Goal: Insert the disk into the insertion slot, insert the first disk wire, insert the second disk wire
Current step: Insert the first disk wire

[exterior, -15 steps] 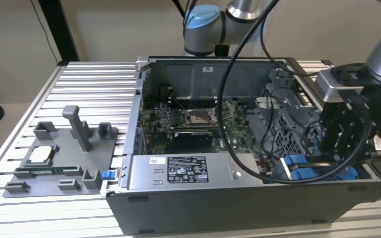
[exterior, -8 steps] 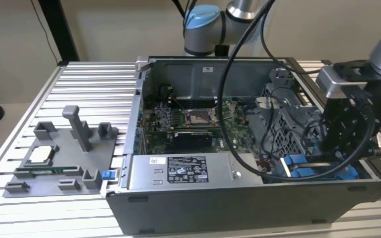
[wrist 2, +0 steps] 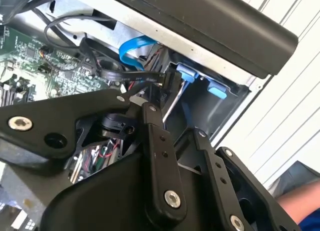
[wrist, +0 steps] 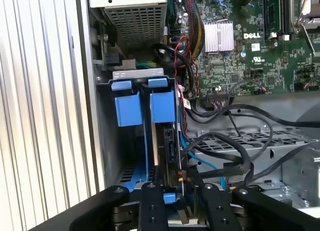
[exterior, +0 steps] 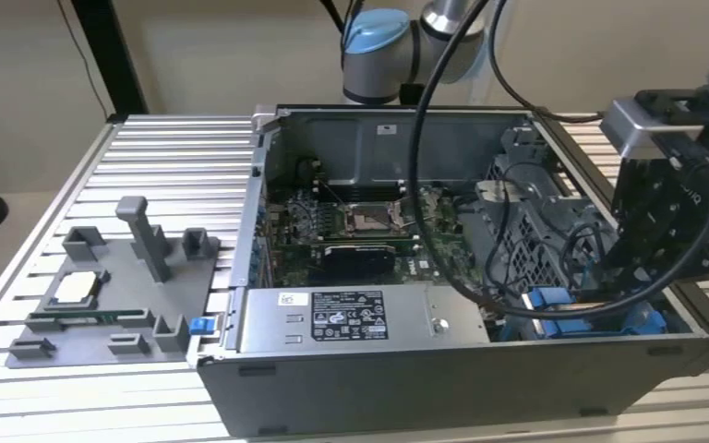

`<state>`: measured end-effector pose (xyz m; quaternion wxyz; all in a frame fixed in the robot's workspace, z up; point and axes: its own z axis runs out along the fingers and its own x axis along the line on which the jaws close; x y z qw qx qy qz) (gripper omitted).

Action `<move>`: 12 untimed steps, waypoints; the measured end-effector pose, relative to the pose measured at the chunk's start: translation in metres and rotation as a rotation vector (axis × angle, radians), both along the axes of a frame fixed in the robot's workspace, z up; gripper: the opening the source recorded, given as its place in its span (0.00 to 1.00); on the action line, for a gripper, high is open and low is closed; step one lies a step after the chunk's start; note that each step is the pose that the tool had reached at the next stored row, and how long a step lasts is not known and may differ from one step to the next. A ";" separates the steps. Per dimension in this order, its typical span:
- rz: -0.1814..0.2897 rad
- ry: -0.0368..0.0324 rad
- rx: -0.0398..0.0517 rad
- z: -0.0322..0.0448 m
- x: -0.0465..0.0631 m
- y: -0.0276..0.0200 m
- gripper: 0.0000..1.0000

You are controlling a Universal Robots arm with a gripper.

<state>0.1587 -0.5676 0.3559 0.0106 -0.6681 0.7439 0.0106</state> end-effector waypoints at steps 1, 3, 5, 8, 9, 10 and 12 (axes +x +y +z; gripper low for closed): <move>0.000 0.0005 0.0000 0.0031 0.000 0.0000 1.00; 0.000 0.0016 0.0001 0.0092 0.000 0.0000 1.00; 0.000 0.0028 0.0000 0.0159 0.000 0.0000 1.00; 0.000 0.0037 0.0001 0.0228 0.000 0.0000 1.00; 0.000 0.0038 0.0004 0.0233 0.000 0.0000 1.00; 0.000 0.0038 0.0005 0.0233 0.000 0.0000 1.00; 0.000 0.0038 0.0006 0.0233 0.000 0.0000 1.00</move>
